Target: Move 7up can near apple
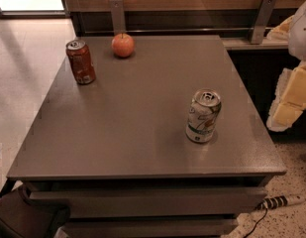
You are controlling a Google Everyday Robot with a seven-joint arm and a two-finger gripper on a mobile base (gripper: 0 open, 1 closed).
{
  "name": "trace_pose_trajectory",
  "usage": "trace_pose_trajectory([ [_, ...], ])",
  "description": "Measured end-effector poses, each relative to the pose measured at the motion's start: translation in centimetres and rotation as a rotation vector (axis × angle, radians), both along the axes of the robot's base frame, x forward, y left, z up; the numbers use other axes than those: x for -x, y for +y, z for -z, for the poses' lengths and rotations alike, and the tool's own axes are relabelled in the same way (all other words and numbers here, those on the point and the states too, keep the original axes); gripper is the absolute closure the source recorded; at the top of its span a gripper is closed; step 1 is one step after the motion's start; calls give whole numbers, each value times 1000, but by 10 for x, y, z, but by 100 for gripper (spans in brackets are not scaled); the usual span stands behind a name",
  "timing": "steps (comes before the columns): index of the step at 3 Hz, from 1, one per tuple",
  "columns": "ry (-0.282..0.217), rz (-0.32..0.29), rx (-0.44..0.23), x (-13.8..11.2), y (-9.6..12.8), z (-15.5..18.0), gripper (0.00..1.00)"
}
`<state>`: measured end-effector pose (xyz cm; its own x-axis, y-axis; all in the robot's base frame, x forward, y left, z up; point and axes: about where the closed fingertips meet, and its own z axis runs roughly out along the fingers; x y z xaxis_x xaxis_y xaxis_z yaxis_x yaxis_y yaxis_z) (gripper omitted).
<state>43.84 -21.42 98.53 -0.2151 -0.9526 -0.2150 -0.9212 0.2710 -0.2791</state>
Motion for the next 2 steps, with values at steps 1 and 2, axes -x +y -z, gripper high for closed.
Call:
trace_pose_trajectory([
  [1, 0, 0, 0, 0, 0, 0, 0],
  [2, -23, -19, -68, -1, 0, 2, 0],
])
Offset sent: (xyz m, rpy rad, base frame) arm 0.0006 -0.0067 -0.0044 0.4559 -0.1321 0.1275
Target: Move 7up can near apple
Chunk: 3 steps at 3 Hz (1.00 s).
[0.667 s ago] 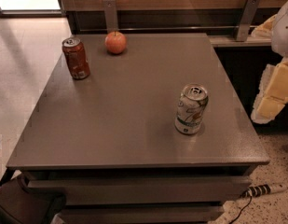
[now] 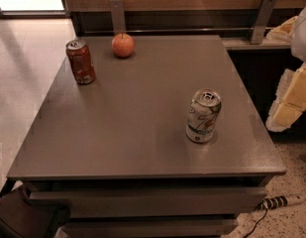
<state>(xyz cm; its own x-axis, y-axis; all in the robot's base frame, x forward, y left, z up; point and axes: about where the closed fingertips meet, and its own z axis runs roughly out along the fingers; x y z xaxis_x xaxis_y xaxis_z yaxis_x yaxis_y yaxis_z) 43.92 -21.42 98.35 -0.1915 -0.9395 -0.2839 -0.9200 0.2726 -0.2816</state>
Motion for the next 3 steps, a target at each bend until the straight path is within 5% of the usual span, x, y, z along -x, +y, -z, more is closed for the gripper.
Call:
trace_pose_trajectory([
  [2, -168, -61, -315, -17, -36, 36, 0],
  [3, -212, -138, -531, -18, -23, 47, 0],
])
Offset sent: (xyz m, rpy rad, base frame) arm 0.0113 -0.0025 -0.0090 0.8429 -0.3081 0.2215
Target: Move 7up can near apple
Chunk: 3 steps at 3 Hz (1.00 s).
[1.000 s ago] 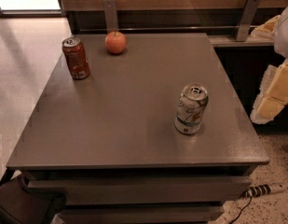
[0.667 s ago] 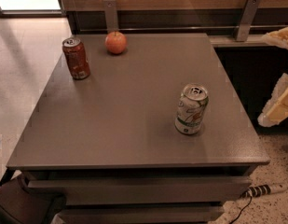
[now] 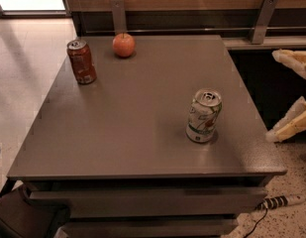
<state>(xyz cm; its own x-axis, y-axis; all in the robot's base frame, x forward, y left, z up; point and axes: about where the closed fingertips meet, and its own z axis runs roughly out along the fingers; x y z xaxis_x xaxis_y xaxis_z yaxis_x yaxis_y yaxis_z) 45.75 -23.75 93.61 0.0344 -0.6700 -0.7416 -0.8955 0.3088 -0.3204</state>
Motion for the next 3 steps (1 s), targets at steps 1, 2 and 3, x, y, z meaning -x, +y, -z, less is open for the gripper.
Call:
trace_pose_trajectory([
  [1, -8, -71, -197, 6, 25, -9, 0],
  [2, 7, -134, -350, 11, 57, -17, 0],
  [3, 7, -134, -351, 11, 57, -18, 0],
])
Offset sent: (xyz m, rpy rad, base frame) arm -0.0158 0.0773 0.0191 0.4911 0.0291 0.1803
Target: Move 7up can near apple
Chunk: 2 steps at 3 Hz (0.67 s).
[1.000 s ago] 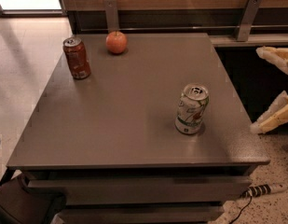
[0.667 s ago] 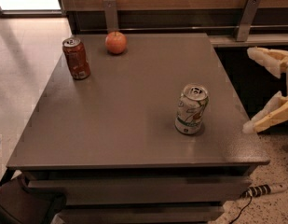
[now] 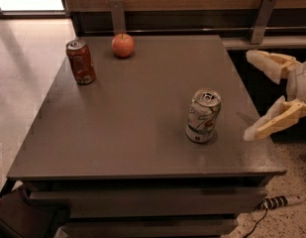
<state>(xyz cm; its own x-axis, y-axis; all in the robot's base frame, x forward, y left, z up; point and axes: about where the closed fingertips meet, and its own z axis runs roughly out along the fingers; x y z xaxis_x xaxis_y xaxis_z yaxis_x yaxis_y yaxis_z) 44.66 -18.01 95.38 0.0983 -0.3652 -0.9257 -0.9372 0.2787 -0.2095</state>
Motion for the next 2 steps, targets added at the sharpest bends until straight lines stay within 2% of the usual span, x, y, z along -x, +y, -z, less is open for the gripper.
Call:
trace_pose_trajectory([
  [1, 15, -3, -17, -5, 4, 6, 0],
  [2, 32, -18, -81, -14, 11, 21, 0],
])
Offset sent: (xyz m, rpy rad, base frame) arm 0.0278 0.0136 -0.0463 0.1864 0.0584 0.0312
